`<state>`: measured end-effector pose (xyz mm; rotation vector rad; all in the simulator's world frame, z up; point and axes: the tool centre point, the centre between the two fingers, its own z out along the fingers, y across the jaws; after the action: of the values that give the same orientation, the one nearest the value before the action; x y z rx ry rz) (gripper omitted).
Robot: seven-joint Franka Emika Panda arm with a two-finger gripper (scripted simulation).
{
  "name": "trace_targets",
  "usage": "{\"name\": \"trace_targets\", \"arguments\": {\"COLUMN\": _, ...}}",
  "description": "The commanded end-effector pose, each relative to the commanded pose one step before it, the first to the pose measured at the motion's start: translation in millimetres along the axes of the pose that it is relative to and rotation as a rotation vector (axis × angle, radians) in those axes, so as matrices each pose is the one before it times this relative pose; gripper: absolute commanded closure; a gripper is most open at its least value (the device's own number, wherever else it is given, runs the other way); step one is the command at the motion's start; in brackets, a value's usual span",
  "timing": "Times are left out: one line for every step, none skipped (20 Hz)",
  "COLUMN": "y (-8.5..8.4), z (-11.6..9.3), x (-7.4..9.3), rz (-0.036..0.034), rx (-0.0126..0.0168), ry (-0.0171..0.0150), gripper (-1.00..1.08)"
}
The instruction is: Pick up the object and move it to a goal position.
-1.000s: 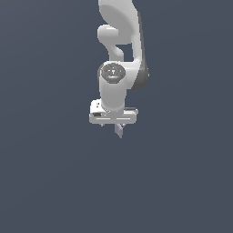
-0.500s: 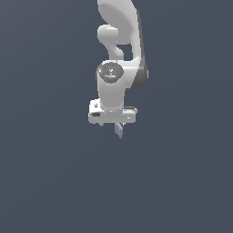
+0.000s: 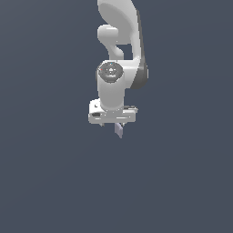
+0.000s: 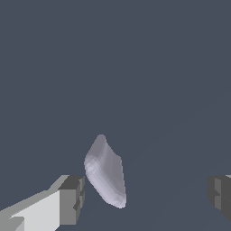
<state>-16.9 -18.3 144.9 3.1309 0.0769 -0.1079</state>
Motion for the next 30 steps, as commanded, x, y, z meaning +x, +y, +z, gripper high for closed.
{"name": "trace_targets", "arguments": {"y": -1.15, "z": 0.65, "x": -0.81, "rz": -0.02366, "rx": 0.00021, "ry": 0.00244, "gripper": -0.92}}
{"name": "trace_targets", "arguments": {"y": -0.65, "z": 0.37, "x": -0.43, "rz": -0.01306, "rx": 0.00001, "ry": 0.00143, "gripper": -0.92}}
{"name": "trace_targets", "arguments": {"y": -0.74, "z": 0.41, "x": -0.47, "rz": -0.01454, "rx": -0.00002, "ry": 0.0016, "gripper": -0.92}}
{"name": "trace_targets", "arguments": {"y": -0.81, "z": 0.44, "x": -0.51, "rz": -0.01595, "rx": -0.00003, "ry": 0.00175, "gripper": -0.92}}
{"name": "trace_targets", "arguments": {"y": -0.9, "z": 0.47, "x": -0.55, "rz": -0.01743, "rx": -0.00003, "ry": 0.0019, "gripper": -0.92}}
{"name": "trace_targets", "arguments": {"y": -0.98, "z": 0.5, "x": -0.58, "rz": -0.0189, "rx": -0.00006, "ry": 0.00206, "gripper": -0.92}}
{"name": "trace_targets", "arguments": {"y": -1.08, "z": 0.53, "x": -0.61, "rz": -0.02043, "rx": -0.00011, "ry": 0.00224, "gripper": -0.92}}
{"name": "trace_targets", "arguments": {"y": -1.18, "z": 0.57, "x": -0.64, "rz": -0.02199, "rx": -0.00017, "ry": 0.00241, "gripper": -0.92}}
{"name": "trace_targets", "arguments": {"y": -1.29, "z": 0.6, "x": -0.66, "rz": -0.02353, "rx": -0.00024, "ry": 0.00258, "gripper": -0.92}}
{"name": "trace_targets", "arguments": {"y": -1.39, "z": 0.63, "x": -0.68, "rz": -0.02507, "rx": -0.00031, "ry": 0.00275, "gripper": -0.92}}
{"name": "trace_targets", "arguments": {"y": -1.51, "z": 0.65, "x": -0.7, "rz": -0.02663, "rx": -0.00039, "ry": 0.00293, "gripper": -0.92}}
{"name": "trace_targets", "arguments": {"y": -1.62, "z": 0.68, "x": -0.7, "rz": -0.02819, "rx": -0.00049, "ry": 0.0031, "gripper": -0.92}}
{"name": "trace_targets", "arguments": {"y": -1.74, "z": 0.7, "x": -0.7, "rz": -0.02965, "rx": -0.0006, "ry": 0.00325, "gripper": -0.92}}
{"name": "trace_targets", "arguments": {"y": -1.79, "z": 0.69, "x": -0.67, "rz": -0.03, "rx": -0.0007, "ry": 0.00328, "gripper": -0.92}}
{"name": "trace_targets", "arguments": {"y": -1.81, "z": 0.67, "x": -0.62, "rz": -0.02991, "rx": -0.00078, "ry": 0.00327, "gripper": -0.92}}
{"name": "trace_targets", "arguments": {"y": -1.76, "z": 0.63, "x": -0.55, "rz": -0.02871, "rx": -0.00083, "ry": 0.00312, "gripper": -0.92}}
{"name": "trace_targets", "arguments": {"y": -1.7, "z": 0.58, "x": -0.48, "rz": -0.02719, "rx": -0.00086, "ry": 0.00295, "gripper": -0.92}}
{"name": "trace_targets", "arguments": {"y": -1.62, "z": 0.54, "x": -0.42, "rz": -0.02565, "rx": -0.00088, "ry": 0.00277, "gripper": -0.92}}
{"name": "trace_targets", "arguments": {"y": -1.54, "z": 0.5, "x": -0.36, "rz": -0.0241, "rx": -0.00088, "ry": 0.00259, "gripper": -0.92}}
{"name": "trace_targets", "arguments": {"y": -1.46, "z": 0.45, "x": -0.31, "rz": -0.02257, "rx": -0.00087, "ry": 0.00241, "gripper": -0.92}}
{"name": "trace_targets", "arguments": {"y": -1.37, "z": 0.42, "x": -0.26, "rz": -0.02102, "rx": -0.00086, "ry": 0.00224, "gripper": -0.92}}
{"name": "trace_targets", "arguments": {"y": -1.28, "z": 0.38, "x": -0.22, "rz": -0.01948, "rx": -0.00083, "ry": 0.00206, "gripper": -0.92}}
{"name": "trace_targets", "arguments": {"y": -1.18, "z": 0.34, "x": -0.18, "rz": -0.01792, "rx": -0.0008, "ry": 0.00189, "gripper": -0.92}}
{"name": "trace_targets", "arguments": {"y": -1.09, "z": 0.31, "x": -0.15, "rz": -0.01638, "rx": -0.00075, "ry": 0.00172, "gripper": -0.92}}
{"name": "trace_targets", "arguments": {"y": -0.99, "z": 0.27, "x": -0.12, "rz": -0.01483, "rx": -0.0007, "ry": 0.00155, "gripper": -0.92}}
{"name": "trace_targets", "arguments": {"y": -0.89, "z": 0.24, "x": -0.1, "rz": -0.01327, "rx": -0.00065, "ry": 0.00138, "gripper": -0.92}}
{"name": "trace_targets", "arguments": {"y": -0.78, "z": 0.21, "x": -0.08, "rz": -0.0117, "rx": -0.00058, "ry": 0.00121, "gripper": -0.92}}
{"name": "trace_targets", "arguments": {"y": -0.68, "z": 0.18, "x": -0.06, "rz": -0.01015, "rx": -0.00052, "ry": 0.00105, "gripper": -0.92}}
{"name": "trace_targets", "arguments": {"y": -0.58, "z": 0.15, "x": -0.04, "rz": -0.0086, "rx": -0.00044, "ry": 0.00088, "gripper": -0.92}}
{"name": "trace_targets", "arguments": {"y": -0.47, "z": 0.12, "x": -0.03, "rz": -0.00703, "rx": -0.00037, "ry": 0.00072, "gripper": -0.92}}
